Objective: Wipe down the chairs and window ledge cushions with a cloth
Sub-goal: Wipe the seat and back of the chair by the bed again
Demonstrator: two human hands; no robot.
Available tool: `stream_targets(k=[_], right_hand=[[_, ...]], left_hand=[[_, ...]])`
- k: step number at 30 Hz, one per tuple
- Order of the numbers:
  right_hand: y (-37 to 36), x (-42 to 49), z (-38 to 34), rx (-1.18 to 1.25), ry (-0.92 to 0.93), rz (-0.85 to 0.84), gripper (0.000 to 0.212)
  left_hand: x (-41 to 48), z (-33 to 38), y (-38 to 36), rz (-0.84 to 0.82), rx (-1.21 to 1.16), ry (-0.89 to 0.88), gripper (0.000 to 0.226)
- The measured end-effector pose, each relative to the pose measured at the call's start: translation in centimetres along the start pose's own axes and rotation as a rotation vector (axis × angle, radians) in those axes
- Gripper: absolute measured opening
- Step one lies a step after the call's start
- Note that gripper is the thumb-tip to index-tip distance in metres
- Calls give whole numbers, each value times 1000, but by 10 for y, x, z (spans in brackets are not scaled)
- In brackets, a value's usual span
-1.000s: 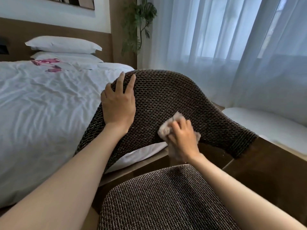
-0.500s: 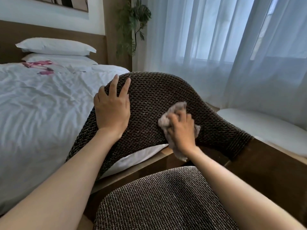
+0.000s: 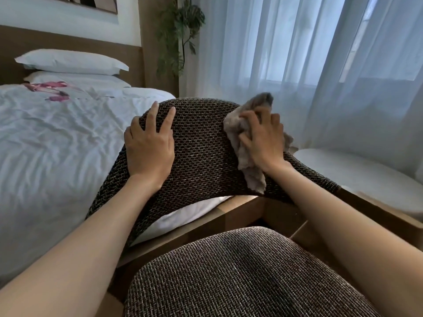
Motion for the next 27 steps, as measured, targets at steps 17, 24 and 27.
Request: stream_targets(k=[17, 24, 27], right_hand=[[-33, -131, 35, -9, 124, -347, 41], [16, -65, 58, -144, 55, -162, 38], [0, -99, 61, -133, 95, -202, 40]], left_hand=[[0, 1, 1, 31, -12, -3, 46], [1, 2, 0, 43, -18, -15, 46], [1, 1, -1, 50, -21, -22, 47]])
Point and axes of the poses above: each hand's wrist, its own x-axis towards the middle knuckle, its own y-axis out of the back of the hand, z = x × y, the point moved 5 cm from there along x, towards the middle knuckle, and after that the axes turned 2 degrees about x, right-handed, at the moved point
